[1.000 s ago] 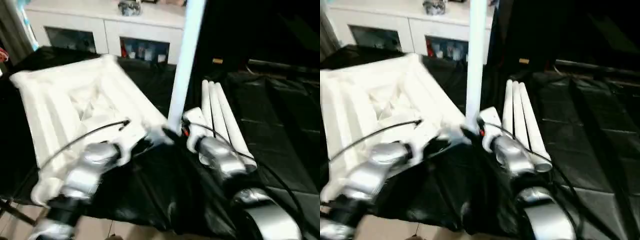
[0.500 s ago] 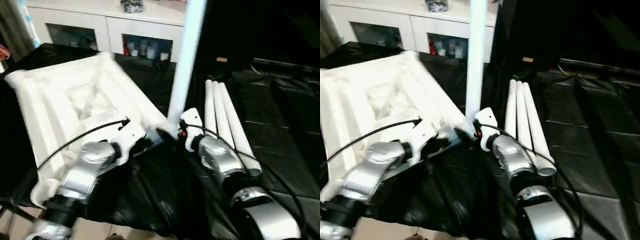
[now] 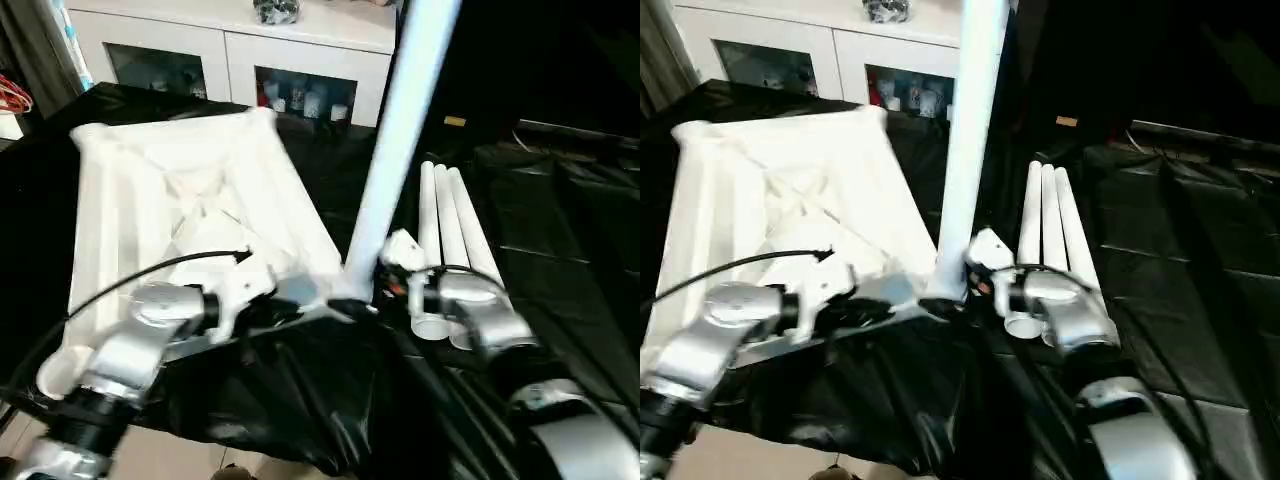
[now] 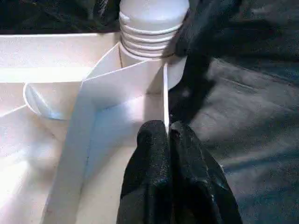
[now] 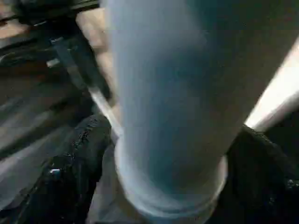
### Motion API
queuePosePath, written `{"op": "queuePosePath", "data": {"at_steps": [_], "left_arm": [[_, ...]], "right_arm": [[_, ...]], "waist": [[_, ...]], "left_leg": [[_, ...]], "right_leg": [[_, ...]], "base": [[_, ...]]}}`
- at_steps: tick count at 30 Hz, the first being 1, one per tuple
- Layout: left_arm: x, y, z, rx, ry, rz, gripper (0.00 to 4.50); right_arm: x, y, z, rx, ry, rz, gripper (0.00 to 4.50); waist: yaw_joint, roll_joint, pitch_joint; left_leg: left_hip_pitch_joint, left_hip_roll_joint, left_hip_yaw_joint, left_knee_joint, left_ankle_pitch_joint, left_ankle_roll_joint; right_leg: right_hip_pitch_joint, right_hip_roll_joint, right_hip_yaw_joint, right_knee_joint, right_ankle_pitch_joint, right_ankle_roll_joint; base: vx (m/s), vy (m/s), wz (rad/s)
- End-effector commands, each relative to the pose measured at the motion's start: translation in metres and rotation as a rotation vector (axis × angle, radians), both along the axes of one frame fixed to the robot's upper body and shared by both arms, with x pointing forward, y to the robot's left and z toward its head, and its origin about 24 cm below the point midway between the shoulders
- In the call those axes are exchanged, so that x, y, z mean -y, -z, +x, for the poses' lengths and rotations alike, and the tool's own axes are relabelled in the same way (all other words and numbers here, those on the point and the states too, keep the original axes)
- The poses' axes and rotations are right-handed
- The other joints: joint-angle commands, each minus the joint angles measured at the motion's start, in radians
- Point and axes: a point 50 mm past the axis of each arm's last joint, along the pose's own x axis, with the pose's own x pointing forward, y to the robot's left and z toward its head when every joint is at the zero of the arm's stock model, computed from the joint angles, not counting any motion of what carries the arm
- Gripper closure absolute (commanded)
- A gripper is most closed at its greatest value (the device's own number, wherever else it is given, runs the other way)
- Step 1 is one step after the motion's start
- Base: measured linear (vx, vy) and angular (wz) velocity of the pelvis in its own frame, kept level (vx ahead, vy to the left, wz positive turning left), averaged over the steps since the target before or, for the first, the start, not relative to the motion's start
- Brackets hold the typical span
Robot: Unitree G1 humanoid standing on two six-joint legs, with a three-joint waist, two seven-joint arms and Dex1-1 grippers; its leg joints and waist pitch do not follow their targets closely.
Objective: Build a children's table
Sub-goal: Rotate leg to tighten
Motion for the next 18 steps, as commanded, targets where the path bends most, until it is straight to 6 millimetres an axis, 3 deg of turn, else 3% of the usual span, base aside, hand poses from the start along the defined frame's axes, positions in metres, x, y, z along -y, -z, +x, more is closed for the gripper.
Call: {"op": "queuePosePath", "data": {"at_steps": [1, 9, 13, 18], "left_arm": [[0.005, 0.003, -0.006, -0.034, 0.070, 0.001, 4.50], [0.003, 0.004, -0.005, -0.036, 0.073, 0.009, 4.50], [0.007, 0.005, -0.001, 0.004, 0.003, -0.003, 4.50], [0.018, 0.006, 0.015, 0.075, -0.193, -0.012, 4.50]], "right_arm": [[0.000, 0.000, -0.005, -0.026, -0.071, -0.017, 0.92], [-0.003, 0.005, -0.010, -0.038, -0.100, -0.036, 1.59], [-0.016, 0.010, -0.009, -0.054, -0.006, 0.013, 1.74], [-0.037, 0.019, 0.003, -0.049, 0.244, 0.022, 1.78]], "waist": [[0.004, 0.011, -0.057], [0.012, 0.008, -0.058], [0.010, 0.008, -0.056], [-0.002, 0.009, -0.051]], "left_leg": [[0.004, 0.042, -0.005, -0.060, -0.184, 0.059], [0.006, 0.041, -0.005, -0.059, -0.172, 0.048], [0.005, 0.041, -0.006, -0.063, -0.182, 0.039], [0.011, 0.038, -0.013, -0.069, -0.257, -0.001]], "right_leg": [[0.053, -0.081, 0.050, -0.064, -0.159, -0.214], [0.051, -0.083, 0.052, -0.064, -0.166, -0.206], [0.050, -0.083, 0.053, -0.067, -0.180, -0.201], [0.046, -0.090, 0.052, -0.085, -0.353, -0.154]], "base": [[0.000, 0.000, 0.00], [0.000, 0.000, 0.00], [0.000, 0.000, 0.00], [0.000, 0.000, 0.00]]}}
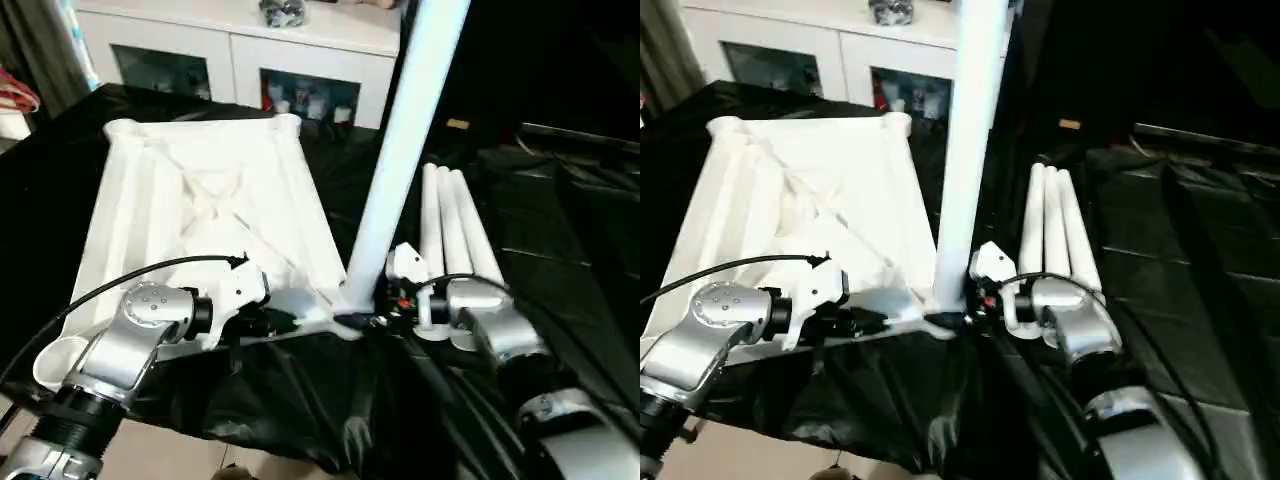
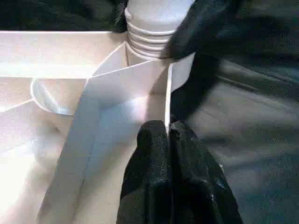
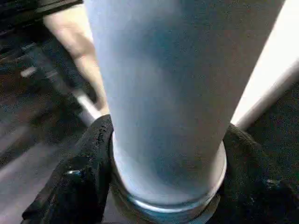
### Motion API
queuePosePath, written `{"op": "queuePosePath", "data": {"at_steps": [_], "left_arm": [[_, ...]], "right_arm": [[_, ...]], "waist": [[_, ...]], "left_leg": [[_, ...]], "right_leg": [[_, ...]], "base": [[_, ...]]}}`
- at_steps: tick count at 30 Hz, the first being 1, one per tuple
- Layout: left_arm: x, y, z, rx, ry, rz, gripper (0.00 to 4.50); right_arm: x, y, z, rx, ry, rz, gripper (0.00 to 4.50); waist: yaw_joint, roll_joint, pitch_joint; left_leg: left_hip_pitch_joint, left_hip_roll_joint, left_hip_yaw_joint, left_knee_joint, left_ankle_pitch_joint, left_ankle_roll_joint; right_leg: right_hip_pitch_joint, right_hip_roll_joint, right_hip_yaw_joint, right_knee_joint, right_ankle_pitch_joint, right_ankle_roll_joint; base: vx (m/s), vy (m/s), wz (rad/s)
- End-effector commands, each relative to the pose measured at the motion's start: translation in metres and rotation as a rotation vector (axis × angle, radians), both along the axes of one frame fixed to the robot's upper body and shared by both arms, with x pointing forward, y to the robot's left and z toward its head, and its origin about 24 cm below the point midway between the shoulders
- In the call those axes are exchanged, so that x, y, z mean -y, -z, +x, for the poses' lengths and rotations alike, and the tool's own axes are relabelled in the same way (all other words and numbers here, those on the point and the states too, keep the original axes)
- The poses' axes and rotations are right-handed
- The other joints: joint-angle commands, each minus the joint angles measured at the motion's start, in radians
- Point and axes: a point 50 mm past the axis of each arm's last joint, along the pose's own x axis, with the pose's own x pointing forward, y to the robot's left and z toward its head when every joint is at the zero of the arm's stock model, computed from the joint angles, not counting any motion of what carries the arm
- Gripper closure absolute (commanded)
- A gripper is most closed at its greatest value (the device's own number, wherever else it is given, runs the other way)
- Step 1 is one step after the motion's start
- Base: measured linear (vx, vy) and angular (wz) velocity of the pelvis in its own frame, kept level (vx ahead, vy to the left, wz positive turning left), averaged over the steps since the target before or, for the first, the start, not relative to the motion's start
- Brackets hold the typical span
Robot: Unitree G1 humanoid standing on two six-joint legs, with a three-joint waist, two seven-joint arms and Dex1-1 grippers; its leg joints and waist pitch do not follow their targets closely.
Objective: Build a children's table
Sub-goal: Rotate leg to tighten
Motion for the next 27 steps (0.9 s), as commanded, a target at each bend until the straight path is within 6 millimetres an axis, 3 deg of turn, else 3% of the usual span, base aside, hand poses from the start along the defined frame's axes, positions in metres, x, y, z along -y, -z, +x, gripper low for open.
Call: {"op": "queuePosePath", "data": {"at_steps": [1, 2, 4, 7, 9, 10, 14, 16, 19, 23, 27], "left_arm": [[0.015, 0.000, 0.011, 0.039, -0.125, -0.008, 4.50], [0.020, -0.001, 0.016, 0.055, -0.199, -0.014, 4.50], [0.022, -0.001, 0.019, 0.064, -0.234, -0.015, 4.50], [0.032, -0.006, 0.030, 0.093, -0.398, -0.046, 4.50], [0.038, -0.009, 0.034, 0.114, -0.447, -0.058, 4.50], [0.043, -0.009, 0.033, 0.122, -0.431, -0.061, 4.50], [0.055, -0.010, 0.029, 0.123, -0.363, -0.087, 4.50], [0.058, -0.009, 0.026, 0.128, -0.318, -0.087, 4.50], [0.060, -0.009, 0.023, 0.132, -0.288, -0.088, 4.50], [0.060, -0.010, 0.026, 0.147, -0.334, -0.094, 4.50], [0.057, -0.014, 0.029, 0.151, -0.354, -0.112, 3.91]], "right_arm": [[-0.026, 0.010, 0.002, -0.029, 0.084, -0.022, 1.78], [-0.033, 0.012, 0.006, -0.047, 0.192, -0.020, 1.78], [-0.037, 0.013, 0.008, -0.057, 0.238, -0.017, 1.78], [-0.050, 0.015, 0.014, -0.108, 0.412, 0.000, 1.78], [-0.057, 0.015, 0.015, -0.113, 0.446, 0.005, 1.78], [-0.059, 0.014, 0.015, -0.102, 0.450, 0.006, 1.22], [-0.063, 0.013, 0.016, -0.111, 0.462, 0.036, 1.02], [-0.060, 0.011, 0.018, -0.079, 0.478, 0.016, 0.71], [-0.051, 0.005, 0.024, -0.021, 0.515, 0.002, 0.61], [-0.033, -0.008, 0.030, 0.056, 0.531, 0.048, 0.61], [-0.014, -0.017, 0.030, 0.109, 0.533, 0.066, 0.57]], "waist": [[-0.003, 0.009, -0.048], [-0.005, 0.010, -0.048], [-0.008, 0.011, -0.049], [-0.014, 0.007, -0.048], [-0.012, 0.008, -0.052], [-0.012, 0.007, -0.052], [-0.007, 0.005, -0.057], [-0.007, 0.008, -0.059], [-0.008, 0.012, -0.060], [-0.004, 0.012, -0.057], [0.005, 0.007, -0.060]], "left_leg": [[0.006, 0.039, -0.014, -0.071, -0.267, -0.010], [0.008, 0.036, -0.016, -0.071, -0.281, -0.016], [0.012, 0.036, -0.017, -0.069, -0.293, -0.019], [0.010, 0.037, -0.014, -0.069, -0.290, -0.012], [0.010, 0.036, -0.014, -0.068, -0.275, -0.013], [0.007, 0.036, -0.012, -0.067, -0.266, -0.009], [-0.003, 0.035, -0.011, -0.065, -0.206, 0.014], [-0.003, 0.035, -0.009, -0.063, -0.181, 0.022], [-0.003, 0.035, -0.008, -0.062, -0.169, 0.024], [0.000, 0.036, -0.006, -0.062, -0.195, 0.025], [-0.004, 0.035, -0.006, -0.060, -0.157, 0.037]], "right_leg": [[0.040, -0.089, 0.052, -0.090, -0.389, -0.146], [0.040, -0.090, 0.049, -0.096, -0.433, -0.132], [0.036, -0.092, 0.050, -0.100, -0.457, -0.123], [0.031, -0.087, 0.051, -0.098, -0.429, -0.124], [0.033, -0.087, 0.051, -0.095, -0.398, -0.121], [0.033, -0.086, 0.052, -0.093, -0.362, -0.125], [0.042, -0.085, 0.052, -0.078, -0.243, -0.142], [0.043, -0.085, 0.052, -0.073, -0.195, -0.156], [0.045, -0.083, 0.051, -0.068, -0.147, -0.175], [0.046, -0.083, 0.053, -0.075, -0.171, -0.166], [0.050, -0.084, 0.053, -0.069, -0.145, -0.165]], "base": [[0.000, 0.000, 0.00], [0.000, 0.000, 0.00], [0.000, 0.000, 0.00], [0.000, 0.000, 0.00], [0.000, 0.000, 0.00], [0.000, 0.000, 0.00], [0.000, 0.000, 0.00], [0.000, 0.000, 0.00], [0.000, 0.000, 0.00], [0.000, 0.000, 0.00], [0.000, 0.000, 0.00]]}}
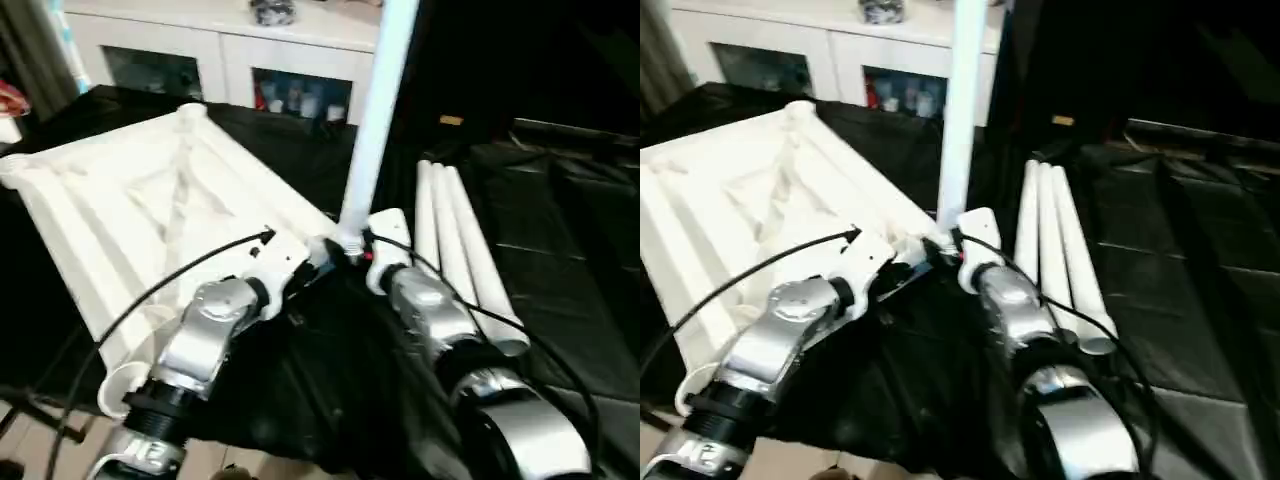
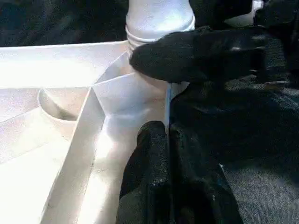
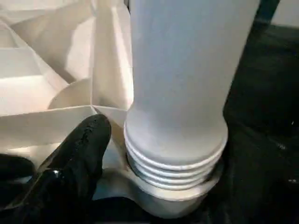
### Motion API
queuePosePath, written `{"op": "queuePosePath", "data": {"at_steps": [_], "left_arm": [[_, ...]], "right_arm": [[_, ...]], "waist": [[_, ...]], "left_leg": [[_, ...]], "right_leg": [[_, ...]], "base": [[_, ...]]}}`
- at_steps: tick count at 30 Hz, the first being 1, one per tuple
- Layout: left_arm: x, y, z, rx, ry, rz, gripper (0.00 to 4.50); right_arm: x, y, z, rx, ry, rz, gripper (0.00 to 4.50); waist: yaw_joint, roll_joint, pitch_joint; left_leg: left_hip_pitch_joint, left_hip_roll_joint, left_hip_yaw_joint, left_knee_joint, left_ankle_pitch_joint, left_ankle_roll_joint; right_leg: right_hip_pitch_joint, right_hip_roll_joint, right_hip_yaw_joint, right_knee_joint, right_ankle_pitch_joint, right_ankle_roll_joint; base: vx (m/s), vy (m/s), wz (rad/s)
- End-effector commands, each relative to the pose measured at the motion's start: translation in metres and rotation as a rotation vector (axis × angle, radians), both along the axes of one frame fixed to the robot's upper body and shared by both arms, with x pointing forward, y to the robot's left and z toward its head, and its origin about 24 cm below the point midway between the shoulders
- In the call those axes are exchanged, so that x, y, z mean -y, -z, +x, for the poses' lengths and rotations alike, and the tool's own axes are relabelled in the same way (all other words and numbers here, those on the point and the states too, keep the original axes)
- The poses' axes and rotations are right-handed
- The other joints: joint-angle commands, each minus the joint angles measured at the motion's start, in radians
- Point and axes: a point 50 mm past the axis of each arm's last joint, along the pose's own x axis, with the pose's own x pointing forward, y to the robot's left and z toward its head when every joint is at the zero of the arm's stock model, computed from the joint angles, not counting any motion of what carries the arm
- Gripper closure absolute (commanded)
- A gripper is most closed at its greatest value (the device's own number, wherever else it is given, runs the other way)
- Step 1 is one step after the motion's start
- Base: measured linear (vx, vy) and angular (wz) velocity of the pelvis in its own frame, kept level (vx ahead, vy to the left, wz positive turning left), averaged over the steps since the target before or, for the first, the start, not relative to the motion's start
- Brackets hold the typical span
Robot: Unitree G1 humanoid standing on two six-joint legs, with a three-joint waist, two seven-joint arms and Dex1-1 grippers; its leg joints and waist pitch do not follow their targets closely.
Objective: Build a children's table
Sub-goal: Rotate leg to tighten, then rotate table base
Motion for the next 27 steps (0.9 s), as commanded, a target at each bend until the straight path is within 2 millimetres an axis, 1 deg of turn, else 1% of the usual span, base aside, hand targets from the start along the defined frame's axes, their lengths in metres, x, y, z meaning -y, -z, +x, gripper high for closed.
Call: {"op": "queuePosePath", "data": {"at_steps": [1, 2, 3, 4, 5, 6, 7, 8, 9, 10, 11, 12, 13, 14, 15, 17, 18, 19, 20, 21, 22, 23, 25, 26, 27], "left_arm": [[0.002, -0.017, 0.008, 0.085, -0.013, -0.020, 3.86], [-0.001, -0.018, 0.009, 0.103, -0.032, -0.015, 3.86], [-0.007, -0.021, 0.011, 0.121, -0.059, -0.011, 3.73], [-0.010, -0.022, 0.012, 0.129, -0.075, -0.009, 3.61], [-0.019, -0.026, 0.013, 0.139, -0.111, -0.002, 3.50], [-0.019, -0.026, 0.013, 0.139, -0.111, -0.002, 3.43], [-0.040, -0.033, 0.015, 0.167, -0.182, 0.028, 3.43], [-0.045, -0.034, 0.015, 0.170, -0.198, 0.035, 3.43], [-0.049, -0.035, 0.015, 0.172, -0.209, 0.041, 3.43], [-0.079, -0.043, 0.015, 0.195, -0.322, 0.098, 3.43], [-0.089, -0.046, 0.015, 0.203, -0.360, 0.116, 3.43], [-0.105, -0.051, 0.014, 0.214, -0.414, 0.141, 3.43], [-0.111, -0.053, 0.013, 0.218, -0.437, 0.152, 3.43], [-0.140, -0.062, 0.009, 0.239, -0.534, 0.223, 3.43], [-0.140, -0.062, 0.009, 0.239, -0.534, 0.223, 3.43], [-0.174, -0.070, 0.000, 0.235, -0.613, 0.336, 3.43], [-0.183, -0.072, -0.004, 0.231, -0.634, 0.367, 3.71], [-0.196, -0.074, -0.010, 0.207, -0.653, 0.422, 3.79], [-0.198, -0.074, -0.011, 0.203, -0.655, 0.429, 3.79], [-0.203, -0.075, -0.014, 0.189, -0.664, 0.455, 3.79], [-0.216, -0.074, -0.026, 0.132, -0.664, 0.541, 3.84], [-0.216, -0.073, -0.027, 0.125, -0.664, 0.544, 3.98], [-0.220, -0.069, -0.036, 0.064, -0.660, 0.570, 4.23], [-0.219, -0.063, -0.042, 0.012, -0.625, 0.599, 4.22], [-0.219, -0.062, -0.043, 0.010, -0.623, 0.600, 4.22]], "right_arm": [[0.007, -0.013, 0.002, 0.066, -0.020, 0.002, 0.57], [0.011, -0.015, 0.001, 0.076, -0.020, -0.003, 0.57], [0.015, -0.015, 0.000, 0.082, -0.020, -0.004, 0.57], [0.018, -0.016, -0.001, 0.085, -0.020, -0.004, 0.57], [0.022, -0.018, -0.003, 0.087, -0.029, -0.001, 0.57], [0.022, -0.018, -0.003, 0.087, -0.029, -0.001, 0.57], [0.028, -0.021, -0.009, 0.095, -0.052, 0.002, 0.57], [0.029, -0.021, -0.011, 0.096, -0.060, 0.003, 0.57], [0.030, -0.021, -0.013, 0.097, -0.066, 0.003, 0.57], [0.030, -0.024, -0.024, 0.098, -0.152, 0.008, 0.57], [0.029, -0.024, -0.028, 0.096, -0.183, 0.008, 0.57], [0.028, -0.025, -0.034, 0.092, -0.234, 0.009, 0.57], [0.027, -0.026, -0.036, 0.090, -0.258, 0.010, 0.57], [0.024, -0.026, -0.048, 0.074, -0.357, 0.012, 0.57], [0.024, -0.026, -0.048, 0.074, -0.357, 0.012, 0.57], [0.018, -0.021, -0.057, 0.036, -0.444, -0.012, 0.57], [0.017, -0.019, -0.060, 0.022, -0.468, -0.024, 0.86], [0.014, -0.013, -0.060, -0.007, -0.467, -0.049, 0.94], [0.014, -0.013, -0.061, -0.011, -0.466, -0.053, 0.94], [0.013, -0.010, -0.061, -0.027, -0.462, -0.066, 0.94], [0.008, -0.001, -0.056, -0.081, -0.417, -0.117, 1.13], [0.007, 0.000, -0.056, -0.086, -0.417, -0.123, 1.29], [0.000, 0.006, -0.055, -0.123, -0.424, -0.172, 1.41], [-0.007, 0.010, -0.053, -0.151, -0.425, -0.195, 1.47], [-0.007, 0.010, -0.053, -0.152, -0.424, -0.195, 1.59]], "waist": [[0.002, 0.004, -0.066], [0.002, 0.003, -0.065], [0.002, -0.001, -0.065], [0.003, -0.001, -0.064], [0.002, -0.006, -0.065], [0.004, -0.005, -0.064], [0.001, -0.008, -0.063], [0.005, -0.005, -0.063], [0.001, -0.015, -0.063], [0.003, -0.011, -0.063], [0.005, -0.011, -0.061], [0.003, -0.018, -0.060], [0.004, -0.013, -0.058], [0.002, -0.018, -0.057], [0.006, -0.015, -0.056], [0.003, -0.020, -0.053], [0.007, -0.019, -0.052], [0.005, -0.025, -0.049], [0.006, -0.018, -0.049], [0.005, -0.018, -0.048], [0.007, -0.026, -0.049], [0.007, -0.027, -0.047], [0.009, -0.027, -0.047], [0.015, -0.029, -0.047], [0.016, -0.027, -0.046]], "left_leg": [[0.001, 0.036, -0.007, -0.058, -0.144, 0.042], [0.002, 0.036, -0.006, -0.057, -0.133, 0.047], [0.000, 0.035, -0.007, -0.056, -0.128, 0.051], [0.000, 0.034, -0.006, -0.057, -0.129, 0.053], [0.000, 0.034, -0.006, -0.056, -0.127, 0.055], [-0.001, 0.034, -0.008, -0.056, -0.120, 0.056], [-0.003, 0.033, -0.008, -0.057, -0.114, 0.058], [0.001, 0.035, -0.008, -0.056, -0.121, 0.059], [-0.001, 0.034, -0.008, -0.056, -0.117, 0.061], [0.001, 0.033, -0.007, -0.055, -0.117, 0.062], [0.001, 0.036, -0.008, -0.056, -0.114, 0.068], [0.001, 0.035, -0.008, -0.056, -0.111, 0.071], [0.001, 0.035, -0.009, -0.057, -0.120, 0.072], [0.003, 0.037, -0.009, -0.059, -0.133, 0.069], [0.005, 0.038, -0.011, -0.059, -0.139, 0.068], [0.008, 0.040, -0.010, -0.063, -0.158, 0.059], [0.010, 0.040, -0.012, -0.063, -0.163, 0.054], [0.007, 0.040, -0.012, -0.066, -0.177, 0.048], [0.013, 0.042, -0.014, -0.070, -0.198, 0.032], [0.014, 0.042, -0.013, -0.070, -0.203, 0.025], [0.015, 0.042, -0.013, -0.070, -0.209, 0.015], [0.014, 0.040, -0.016, -0.074, -0.220, 0.006], [0.020, 0.043, -0.015, -0.074, -0.228, -0.011], [0.023, 0.042, -0.013, -0.073, -0.232, -0.014], [0.022, 0.042, -0.014, -0.074, -0.234, -0.016]], "right_leg": [[0.055, -0.082, 0.052, -0.064, -0.120, -0.166], [0.054, -0.081, 0.052, -0.063, -0.099, -0.168], [0.057, -0.080, 0.051, -0.062, -0.091, -0.168], [0.057, -0.081, 0.051, -0.063, -0.093, -0.166], [0.058, -0.081, 0.051, -0.062, -0.096, -0.165], [0.060, -0.081, 0.051, -0.062, -0.094, -0.161], [0.060, -0.079, 0.050, -0.061, -0.093, -0.159], [0.058, -0.081, 0.052, -0.062, -0.097, -0.152], [0.060, -0.079, 0.050, -0.061, -0.097, -0.151], [0.058, -0.077, 0.050, -0.061, -0.098, -0.153], [0.058, -0.077, 0.050, -0.060, -0.091, -0.150], [0.058, -0.075, 0.049, -0.060, -0.089, -0.150], [0.058, -0.077, 0.049, -0.062, -0.104, -0.147], [0.055, -0.076, 0.048, -0.064, -0.127, -0.149], [0.055, -0.076, 0.047, -0.065, -0.136, -0.145], [0.048, -0.077, 0.049, -0.069, -0.171, -0.143], [0.046, -0.077, 0.049, -0.068, -0.183, -0.145], [0.045, -0.076, 0.050, -0.070, -0.199, -0.139], [0.040, -0.078, 0.050, -0.071, -0.222, -0.141], [0.040, -0.078, 0.051, -0.072, -0.224, -0.143], [0.038, -0.078, 0.051, -0.071, -0.221, -0.146], [0.038, -0.081, 0.052, -0.068, -0.242, -0.148], [0.034, -0.082, 0.053, -0.070, -0.237, -0.155], [0.032, -0.082, 0.054, -0.070, -0.223, -0.158], [0.031, -0.082, 0.054, -0.068, -0.219, -0.161]], "base": [[0.000, 0.000, 0.00], [0.000, 0.000, 0.00], [0.000, 0.000, 0.00], [0.000, 0.000, 0.00], [0.000, 0.000, 0.00], [0.000, 0.000, 0.00], [0.000, 0.000, 0.00], [0.000, 0.000, 0.00], [0.000, 0.000, 0.00], [0.000, 0.000, 0.00], [0.000, 0.000, 0.00], [0.000, 0.000, 0.00], [0.000, 0.000, 0.00], [0.000, 0.000, 0.00], [0.000, 0.000, 0.00], [0.000, 0.000, 0.00], [0.000, 0.000, 0.00], [0.000, 0.000, 0.00], [0.000, 0.000, 0.00], [0.000, 0.000, 0.00], [0.000, 0.000, 0.00], [0.000, 0.000, 0.00], [0.000, 0.000, 0.00], [0.000, 0.000, 0.00], [0.000, 0.000, 0.00]]}}
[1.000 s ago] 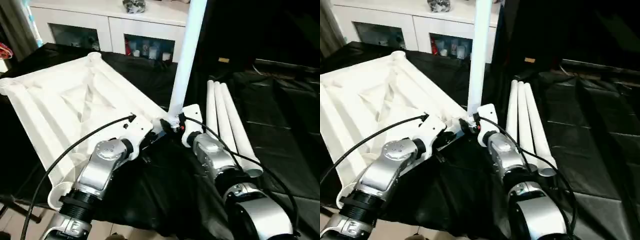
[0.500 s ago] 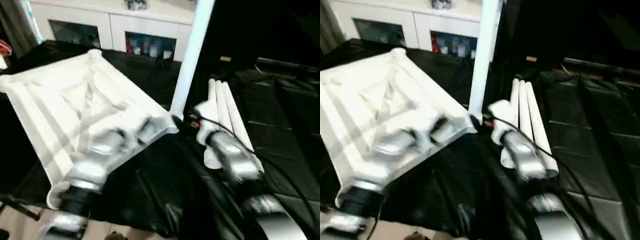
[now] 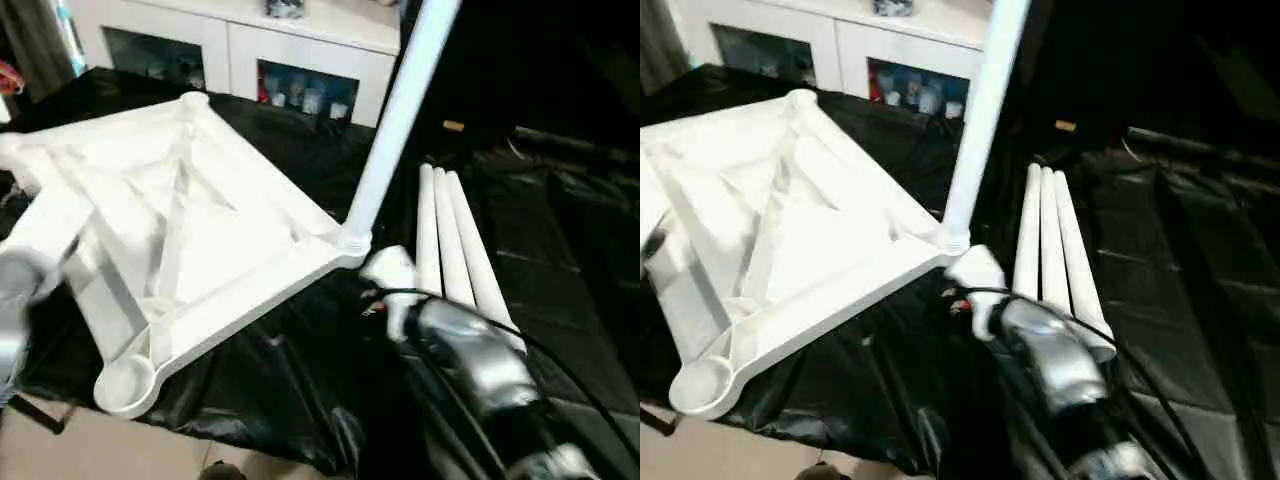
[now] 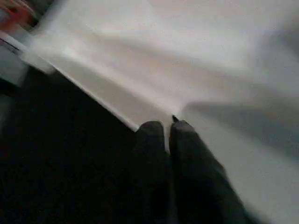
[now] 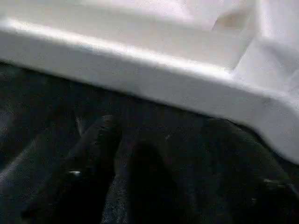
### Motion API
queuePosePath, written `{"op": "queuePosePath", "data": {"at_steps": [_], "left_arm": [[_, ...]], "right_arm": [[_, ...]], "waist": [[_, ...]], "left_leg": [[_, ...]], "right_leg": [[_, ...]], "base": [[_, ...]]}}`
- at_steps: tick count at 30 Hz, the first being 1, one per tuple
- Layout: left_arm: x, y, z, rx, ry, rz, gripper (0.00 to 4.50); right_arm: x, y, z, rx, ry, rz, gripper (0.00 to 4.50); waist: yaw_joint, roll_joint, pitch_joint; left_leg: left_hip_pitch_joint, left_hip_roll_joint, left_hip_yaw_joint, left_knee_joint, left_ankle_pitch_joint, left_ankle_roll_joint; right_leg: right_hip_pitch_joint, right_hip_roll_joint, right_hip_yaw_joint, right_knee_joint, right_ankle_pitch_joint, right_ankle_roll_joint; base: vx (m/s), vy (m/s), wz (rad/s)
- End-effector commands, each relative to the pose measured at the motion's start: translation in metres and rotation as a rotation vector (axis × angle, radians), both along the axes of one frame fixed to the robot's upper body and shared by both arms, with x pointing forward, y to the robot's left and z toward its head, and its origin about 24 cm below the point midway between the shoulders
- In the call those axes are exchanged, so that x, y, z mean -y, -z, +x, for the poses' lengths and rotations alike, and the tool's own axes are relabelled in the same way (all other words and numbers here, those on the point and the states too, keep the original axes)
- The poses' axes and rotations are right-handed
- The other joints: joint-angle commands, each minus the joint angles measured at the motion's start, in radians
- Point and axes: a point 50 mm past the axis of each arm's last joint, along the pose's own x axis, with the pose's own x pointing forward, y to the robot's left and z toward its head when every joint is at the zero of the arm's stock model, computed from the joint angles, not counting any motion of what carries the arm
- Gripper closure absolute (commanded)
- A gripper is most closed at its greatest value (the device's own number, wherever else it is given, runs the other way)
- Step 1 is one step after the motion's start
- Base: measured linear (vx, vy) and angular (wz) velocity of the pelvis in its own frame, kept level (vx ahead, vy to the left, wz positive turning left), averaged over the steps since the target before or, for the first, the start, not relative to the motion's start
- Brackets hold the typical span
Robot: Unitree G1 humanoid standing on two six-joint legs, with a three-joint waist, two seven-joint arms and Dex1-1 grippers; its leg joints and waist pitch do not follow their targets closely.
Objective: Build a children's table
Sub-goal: Rotate table base
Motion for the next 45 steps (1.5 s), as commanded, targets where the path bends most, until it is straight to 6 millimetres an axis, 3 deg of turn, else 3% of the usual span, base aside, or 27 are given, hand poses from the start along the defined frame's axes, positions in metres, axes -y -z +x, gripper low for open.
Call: {"op": "queuePosePath", "data": {"at_steps": [1, 3, 6, 10, 12, 17, 21, 23, 24, 26, 29, 30, 34, 38, 45], "left_arm": [[0.010, 0.006, -0.003, -0.074, 0.059, -0.004, 4.30], [0.014, 0.011, -0.006, -0.115, 0.090, -0.017, 4.48], [0.029, 0.024, -0.008, -0.175, 0.191, -0.088, 4.50], [0.058, 0.037, -0.015, -0.313, 0.360, -0.178, 4.50], [0.063, 0.038, -0.017, -0.338, 0.389, -0.195, 4.50], [0.106, 0.052, -0.035, -0.536, 0.653, -0.286, 4.50], [0.125, 0.055, -0.032, -0.530, 0.713, -0.321, 4.50], [0.143, 0.057, -0.027, -0.514, 0.753, -0.347, 4.50], [0.157, 0.059, -0.021, -0.492, 0.774, -0.360, 4.50], [0.166, 0.060, -0.012, -0.447, 0.762, -0.362, 4.50], [0.176, 0.061, -0.003, -0.410, 0.757, -0.370, 4.50], [0.180, 0.061, 0.000, -0.395, 0.754, -0.373, 4.50], [0.191, 0.061, 0.016, -0.330, 0.724, -0.357, 4.50], [0.192, 0.061, 0.030, -0.249, 0.668, -0.325, 4.50], [0.188, 0.061, 0.044, -0.150, 0.632, -0.293, 4.50]], "right_arm": [[-0.003, 0.002, 0.005, -0.007, 0.020, -0.044, 1.73], [-0.006, 0.003, 0.008, -0.001, 0.029, -0.058, 1.85], [-0.015, 0.006, 0.015, 0.000, 0.057, -0.076, 2.16], [-0.027, 0.008, 0.023, 0.001, 0.089, -0.087, 2.42], [-0.029, 0.007, 0.025, -0.001, 0.095, -0.084, 2.61], [-0.038, 0.004, 0.034, 0.018, 0.123, -0.078, 3.02], [-0.039, 0.003, 0.036, 0.026, 0.129, -0.071, 3.36], [-0.039, 0.002, 0.037, 0.028, 0.132, -0.066, 3.58], [-0.039, 0.003, 0.037, 0.028, 0.132, -0.063, 3.58], [-0.038, 0.004, 0.038, 0.031, 0.137, -0.063, 3.74], [-0.037, 0.004, 0.038, 0.028, 0.142, -0.057, 4.00], [-0.037, 0.005, 0.038, 0.029, 0.146, -0.057, 4.08], [-0.034, 0.005, 0.039, 0.035, 0.164, -0.054, 4.44], [-0.028, 0.002, 0.042, 0.055, 0.187, -0.050, 4.44], [0.000, -0.020, 0.053, 0.141, 0.296, -0.018, 4.44]], "waist": [[0.003, 0.036, -0.052], [0.005, 0.033, -0.048], [0.008, 0.037, -0.049], [0.008, 0.041, -0.050], [0.006, 0.040, -0.049], [0.005, 0.042, -0.046], [0.004, 0.043, -0.046], [0.008, 0.045, -0.046], [0.008, 0.050, -0.046], [0.008, 0.051, -0.047], [0.007, 0.050, -0.053], [0.008, 0.055, -0.054], [0.005, 0.056, -0.058], [0.005, 0.060, -0.062], [0.006, 0.056, -0.067]], "left_leg": [[0.022, 0.040, -0.014, -0.076, -0.240, -0.020], [0.016, 0.039, -0.017, -0.079, -0.250, -0.028], [0.024, 0.037, -0.015, -0.078, -0.274, -0.045], [0.022, 0.037, -0.017, -0.080, -0.287, -0.059], [0.023, 0.036, -0.017, -0.080, -0.310, -0.063], [0.025, 0.038, -0.020, -0.081, -0.351, -0.069], [0.025, 0.036, -0.017, -0.079, -0.347, -0.069], [0.031, 0.034, -0.013, -0.076, -0.352, -0.063], [0.029, 0.035, -0.015, -0.077, -0.358, -0.064], [0.028, 0.034, -0.017, -0.078, -0.365, -0.064], [0.018, 0.033, -0.020, -0.077, -0.345, -0.061], [0.016, 0.033, -0.021, -0.077, -0.336, -0.061], [0.017, 0.032, -0.017, -0.073, -0.305, -0.053], [0.009, 0.032, -0.017, -0.071, -0.259, -0.045], [0.009, 0.031, -0.014, -0.066, -0.194, -0.031]], "right_leg": [[0.032, -0.086, 0.055, -0.068, -0.211, -0.162], [0.035, -0.086, 0.055, -0.066, -0.217, -0.160], [0.029, -0.087, 0.058, -0.069, -0.233, -0.157], [0.033, -0.089, 0.058, -0.065, -0.223, -0.156], [0.033, -0.090, 0.059, -0.068, -0.258, -0.154], [0.029, -0.093, 0.061, -0.076, -0.345, -0.134], [0.028, -0.088, 0.062, -0.076, -0.339, -0.131], [0.023, -0.088, 0.063, -0.080, -0.356, -0.127], [0.025, -0.090, 0.062, -0.081, -0.372, -0.125], [0.027, -0.090, 0.061, -0.085, -0.392, -0.115], [0.036, -0.094, 0.059, -0.085, -0.402, -0.101], [0.037, -0.094, 0.059, -0.085, -0.395, -0.102], [0.036, -0.089, 0.058, -0.081, -0.340, -0.108], [0.044, -0.086, 0.056, -0.074, -0.266, -0.122], [0.049, -0.082, 0.054, -0.064, -0.164, -0.127]], "base": [[0.000, 0.000, 0.00], [0.000, 0.000, 0.00], [0.000, 0.000, 0.00], [0.000, 0.000, 0.00], [0.000, 0.000, 0.00], [0.000, 0.000, 0.00], [0.000, 0.000, 0.00], [0.000, 0.000, 0.00], [0.000, 0.000, 0.00], [0.000, 0.000, 0.00], [0.000, 0.000, 0.00], [0.000, 0.000, 0.00], [0.000, 0.000, 0.00], [0.000, 0.000, 0.00], [0.000, 0.000, 0.00]]}}
